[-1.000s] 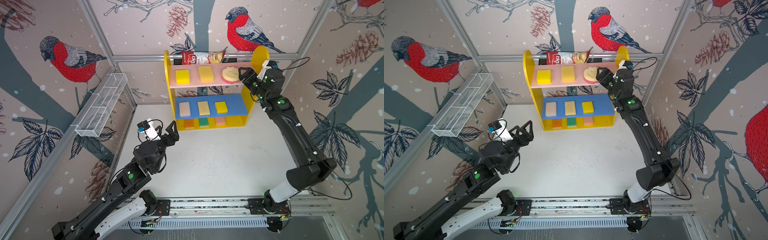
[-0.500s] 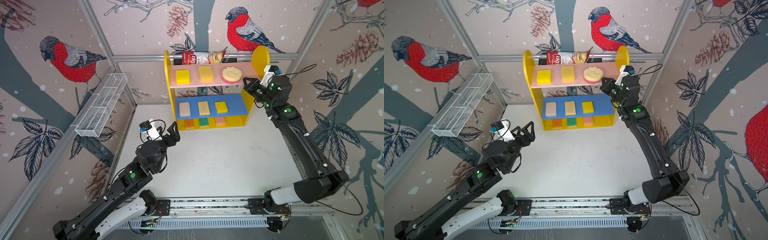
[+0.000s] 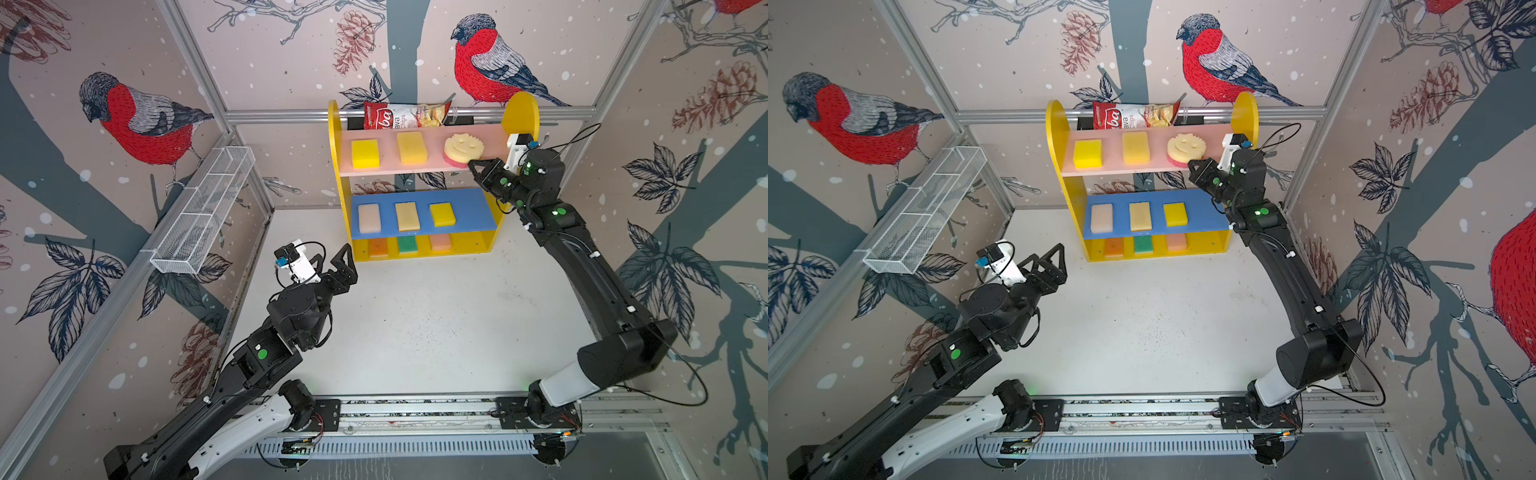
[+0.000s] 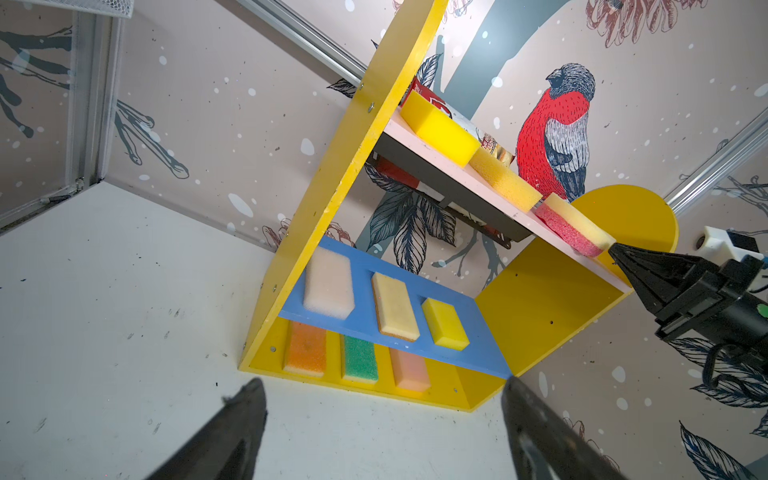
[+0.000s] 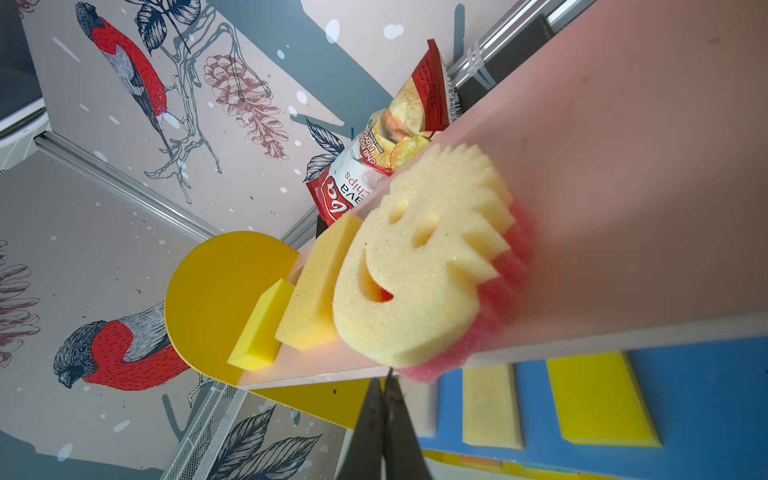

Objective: Place and organize the cleaning sponges onto the shelf
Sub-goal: 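Push the smiley sponge farther onto the pink shelf with right gripper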

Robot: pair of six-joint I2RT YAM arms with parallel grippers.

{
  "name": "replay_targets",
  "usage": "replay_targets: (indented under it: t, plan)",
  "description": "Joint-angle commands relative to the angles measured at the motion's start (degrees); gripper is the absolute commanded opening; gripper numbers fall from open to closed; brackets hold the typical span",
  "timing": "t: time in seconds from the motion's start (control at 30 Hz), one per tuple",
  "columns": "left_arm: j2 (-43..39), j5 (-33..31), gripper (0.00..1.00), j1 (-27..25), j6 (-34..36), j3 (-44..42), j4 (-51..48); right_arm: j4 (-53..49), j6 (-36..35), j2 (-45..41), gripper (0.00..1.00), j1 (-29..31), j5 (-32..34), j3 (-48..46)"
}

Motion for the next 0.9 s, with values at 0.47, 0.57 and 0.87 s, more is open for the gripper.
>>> replay_targets:
  t: [0.47,0.57,0.87]
  plan:
    - [1.25,-0.99,0.88,0.31,0.81,0.96,0.39,1.38,0.97,5.22,0.00,-0.88,-0.87,5.68]
    - [1.13,-1.12,0.87,0.36,0.81,0.99,0.37,1.35,1.14,5.80,0.00,-1.09,-0.95,6.00]
    - [1.67,-0.79,0.87,0.45,0.43,0.83,0.57,0.29,0.86,7.23,0.00,-1.67,-1.82,7.92]
